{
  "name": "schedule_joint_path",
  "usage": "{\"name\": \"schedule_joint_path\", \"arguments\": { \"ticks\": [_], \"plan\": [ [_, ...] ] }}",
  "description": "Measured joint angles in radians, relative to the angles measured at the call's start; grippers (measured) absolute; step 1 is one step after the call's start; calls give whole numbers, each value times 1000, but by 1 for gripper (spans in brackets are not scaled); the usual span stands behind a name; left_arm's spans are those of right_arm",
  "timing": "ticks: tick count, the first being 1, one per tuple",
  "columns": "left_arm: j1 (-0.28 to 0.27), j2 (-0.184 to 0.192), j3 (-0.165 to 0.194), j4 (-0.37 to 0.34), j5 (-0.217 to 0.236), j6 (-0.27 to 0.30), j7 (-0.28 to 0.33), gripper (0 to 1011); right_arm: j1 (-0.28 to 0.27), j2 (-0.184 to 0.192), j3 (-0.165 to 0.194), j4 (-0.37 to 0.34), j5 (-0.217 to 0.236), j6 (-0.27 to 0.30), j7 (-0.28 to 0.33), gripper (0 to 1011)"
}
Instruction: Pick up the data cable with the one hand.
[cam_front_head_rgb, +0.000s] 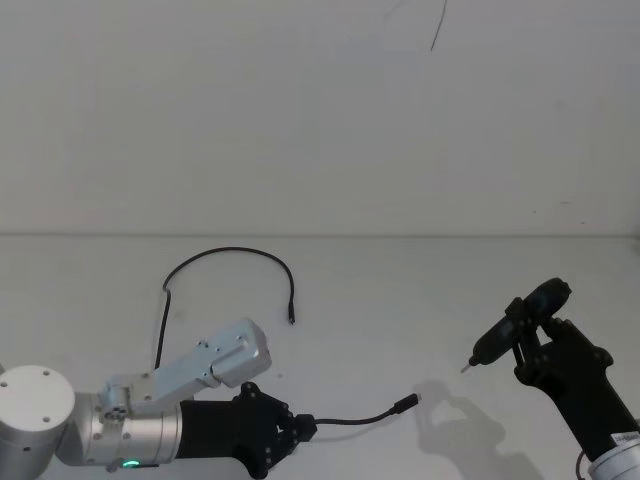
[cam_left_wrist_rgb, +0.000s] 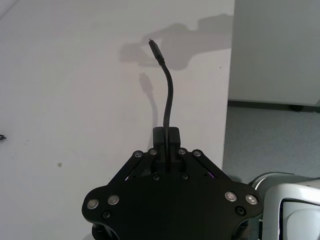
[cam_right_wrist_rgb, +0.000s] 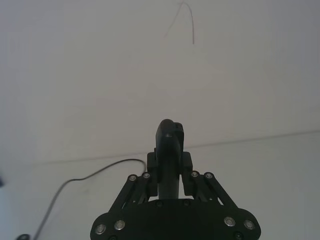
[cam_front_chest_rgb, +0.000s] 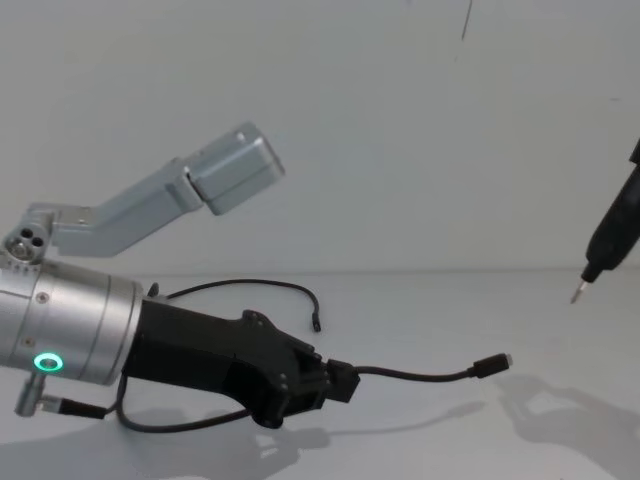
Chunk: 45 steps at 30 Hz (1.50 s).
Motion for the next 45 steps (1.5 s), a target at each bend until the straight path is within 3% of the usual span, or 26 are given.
{"name": "schedule_joint_path", "arguments": {
  "ticks": [1, 3, 7, 13, 25, 45],
  "plan": [
    [1, 2, -1, -1, -2, -3, -1, 49, 0, 0, 0, 0, 0, 0, 0, 263],
    [2, 6, -3, -2, -7, -10, -5, 49, -7, -3, 8, -8, 49, 16, 23, 263],
    [3, 12, -5, -4, -13, -18, -10, 50, -15, -6, 17, -14, 105, 37, 47, 263],
    [5, 18, -8, -6, -19, -28, -15, 50, -20, -12, 20, -15, 159, 56, 68, 263],
    [7, 24, -11, -8, -26, -36, -20, 50, -2, -23, 3, 15, 186, 61, 74, 263],
    [8, 26, -12, -9, -29, -40, -22, 49, 24, -53, -6, 71, 217, 57, 16, 263]
  ]
}}
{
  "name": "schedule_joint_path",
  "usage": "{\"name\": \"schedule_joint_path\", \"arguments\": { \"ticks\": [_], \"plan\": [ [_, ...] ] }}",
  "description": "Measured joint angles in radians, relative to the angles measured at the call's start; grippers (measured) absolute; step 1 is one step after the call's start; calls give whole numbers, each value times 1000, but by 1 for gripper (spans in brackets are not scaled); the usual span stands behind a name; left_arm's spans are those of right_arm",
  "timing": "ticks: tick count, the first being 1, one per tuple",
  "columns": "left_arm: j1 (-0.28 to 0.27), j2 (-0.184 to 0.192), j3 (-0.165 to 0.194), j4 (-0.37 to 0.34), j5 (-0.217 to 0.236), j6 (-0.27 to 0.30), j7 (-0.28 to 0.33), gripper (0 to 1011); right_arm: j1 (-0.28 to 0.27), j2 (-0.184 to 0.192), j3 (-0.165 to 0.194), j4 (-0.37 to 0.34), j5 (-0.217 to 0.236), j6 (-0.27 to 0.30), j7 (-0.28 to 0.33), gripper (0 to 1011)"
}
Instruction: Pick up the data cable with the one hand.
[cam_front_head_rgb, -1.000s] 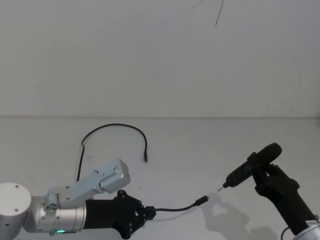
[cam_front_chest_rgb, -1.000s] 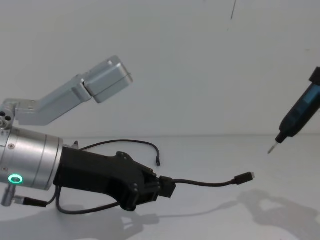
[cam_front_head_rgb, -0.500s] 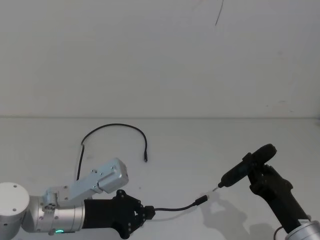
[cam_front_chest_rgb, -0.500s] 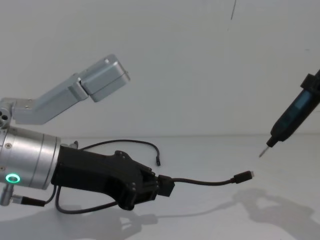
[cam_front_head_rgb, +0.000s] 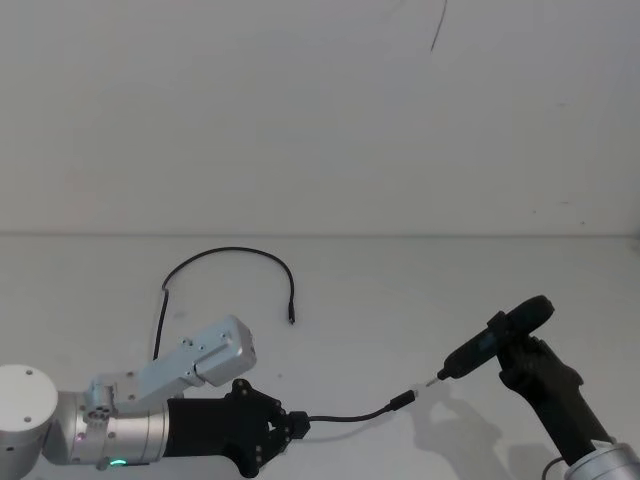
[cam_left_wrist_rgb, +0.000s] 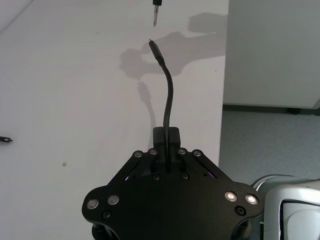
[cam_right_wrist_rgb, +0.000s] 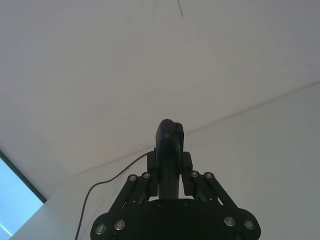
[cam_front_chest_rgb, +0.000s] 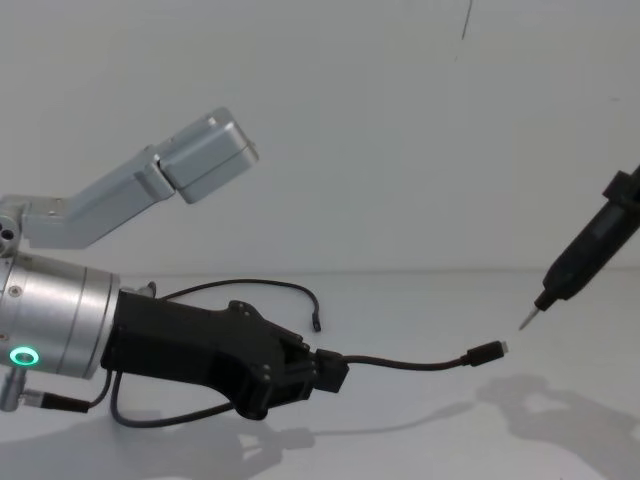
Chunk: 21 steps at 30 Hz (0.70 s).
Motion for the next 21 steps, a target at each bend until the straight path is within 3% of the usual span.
{"name": "schedule_joint_path", "arguments": {
  "ticks": [21],
  "plan": [
    [0, 1, 0, 0, 0, -1, 0, 49, 13, -4, -8, 29, 46, 19, -21, 263]
  ]
}}
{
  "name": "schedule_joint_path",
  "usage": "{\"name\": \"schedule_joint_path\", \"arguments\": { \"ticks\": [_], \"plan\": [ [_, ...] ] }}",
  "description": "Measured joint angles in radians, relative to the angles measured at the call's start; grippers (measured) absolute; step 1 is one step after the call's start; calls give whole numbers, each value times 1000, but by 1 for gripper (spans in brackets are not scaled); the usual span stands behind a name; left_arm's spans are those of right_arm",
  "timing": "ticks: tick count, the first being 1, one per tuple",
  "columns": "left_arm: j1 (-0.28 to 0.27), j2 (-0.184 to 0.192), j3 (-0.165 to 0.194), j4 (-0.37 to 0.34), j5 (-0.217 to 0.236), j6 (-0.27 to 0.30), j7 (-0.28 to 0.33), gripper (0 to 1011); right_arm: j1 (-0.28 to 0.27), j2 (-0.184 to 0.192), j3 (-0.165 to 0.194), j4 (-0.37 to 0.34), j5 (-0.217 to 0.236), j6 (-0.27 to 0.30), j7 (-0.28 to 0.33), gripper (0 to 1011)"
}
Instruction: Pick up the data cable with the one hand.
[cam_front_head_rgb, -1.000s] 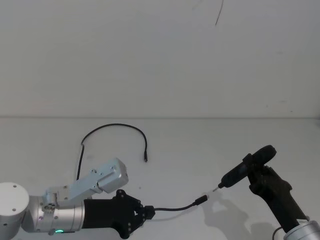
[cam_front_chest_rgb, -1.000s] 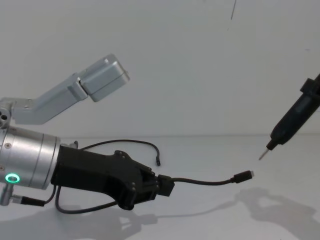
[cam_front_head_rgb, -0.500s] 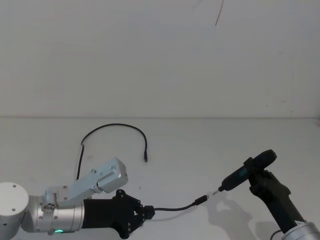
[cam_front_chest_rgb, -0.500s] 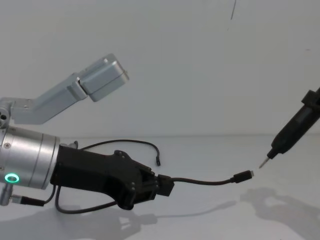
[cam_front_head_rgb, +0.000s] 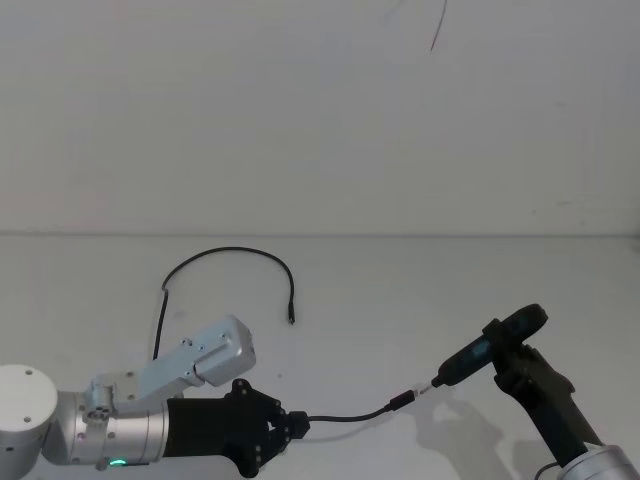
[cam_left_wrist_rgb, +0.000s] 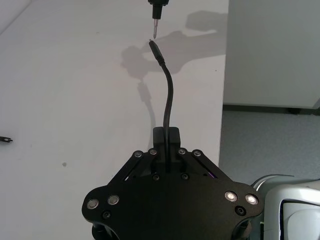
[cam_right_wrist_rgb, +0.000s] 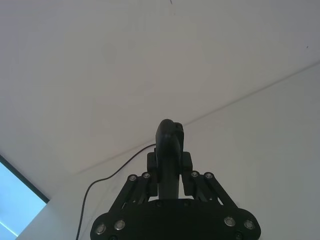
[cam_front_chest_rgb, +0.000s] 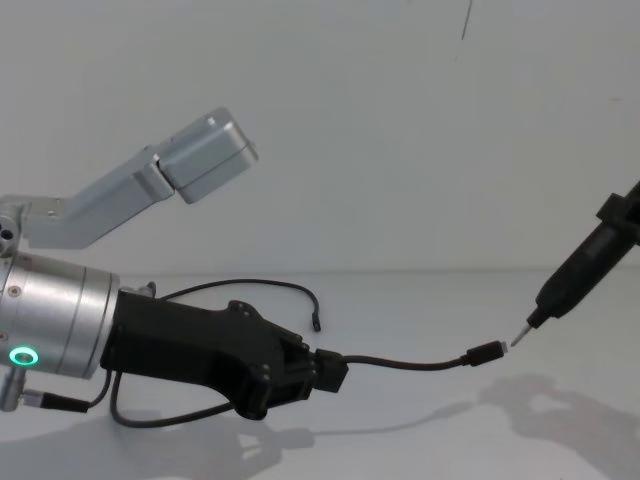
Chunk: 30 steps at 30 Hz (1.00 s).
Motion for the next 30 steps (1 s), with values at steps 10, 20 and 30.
{"name": "schedule_joint_path", "arguments": {
  "ticks": [10, 20, 30],
  "plan": [
    [0, 0, 0, 0, 0, 0, 0, 49, 9, 5, -11, 10, 6, -5, 1, 263],
    [0, 0, 0, 0, 0, 0, 0, 49, 15, 14, -20, 15, 8, -14, 6, 263],
    [0, 0, 0, 0, 0, 0, 0, 50, 19, 22, -26, 17, 13, -16, 5, 263]
  ]
}}
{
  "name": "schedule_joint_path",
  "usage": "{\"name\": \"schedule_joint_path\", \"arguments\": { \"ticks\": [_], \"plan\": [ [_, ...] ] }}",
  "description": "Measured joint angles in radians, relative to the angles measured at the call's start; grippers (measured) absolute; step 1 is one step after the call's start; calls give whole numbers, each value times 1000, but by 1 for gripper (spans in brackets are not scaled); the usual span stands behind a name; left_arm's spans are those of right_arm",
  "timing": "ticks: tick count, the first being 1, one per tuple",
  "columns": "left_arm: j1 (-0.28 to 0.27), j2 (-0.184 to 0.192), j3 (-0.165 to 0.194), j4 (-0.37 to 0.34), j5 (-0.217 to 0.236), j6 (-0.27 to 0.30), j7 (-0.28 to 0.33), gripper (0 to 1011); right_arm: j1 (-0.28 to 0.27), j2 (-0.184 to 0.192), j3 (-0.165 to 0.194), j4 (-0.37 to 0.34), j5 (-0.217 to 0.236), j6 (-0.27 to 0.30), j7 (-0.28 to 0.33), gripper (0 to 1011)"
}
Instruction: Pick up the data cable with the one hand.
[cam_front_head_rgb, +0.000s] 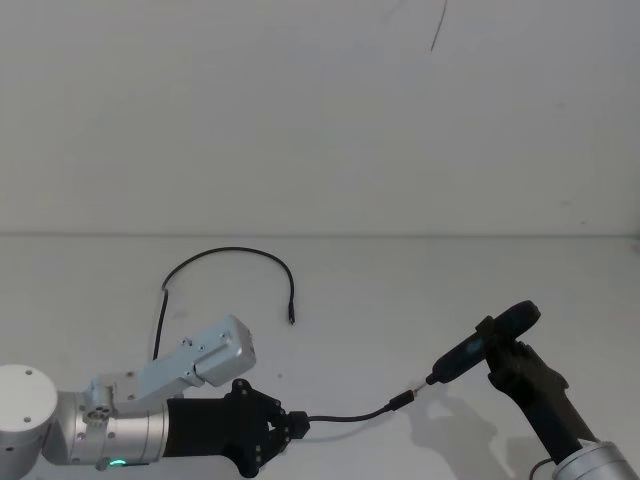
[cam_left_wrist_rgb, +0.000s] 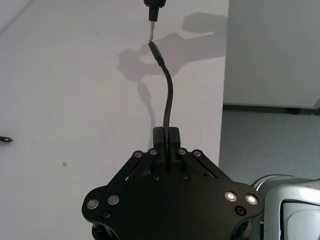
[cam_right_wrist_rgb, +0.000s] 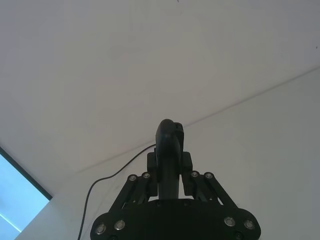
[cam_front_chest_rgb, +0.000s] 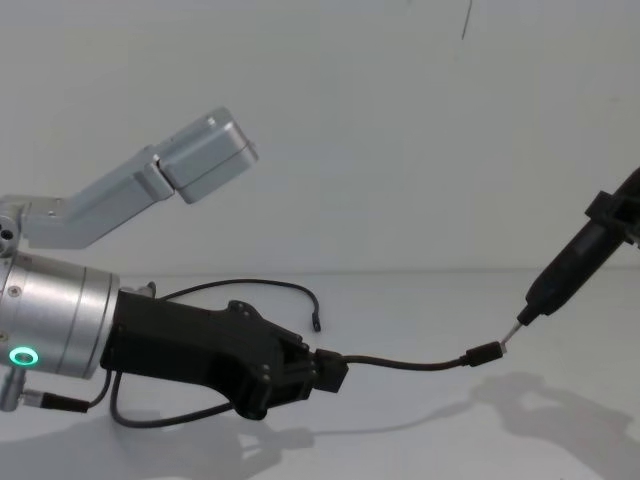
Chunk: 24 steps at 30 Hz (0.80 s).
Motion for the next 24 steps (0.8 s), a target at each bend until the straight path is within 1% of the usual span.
{"name": "schedule_joint_path", "arguments": {
  "ticks": [24],
  "plan": [
    [0, 0, 0, 0, 0, 0, 0, 50, 2, 4, -4, 1, 4, -1, -4, 263]
  ]
}}
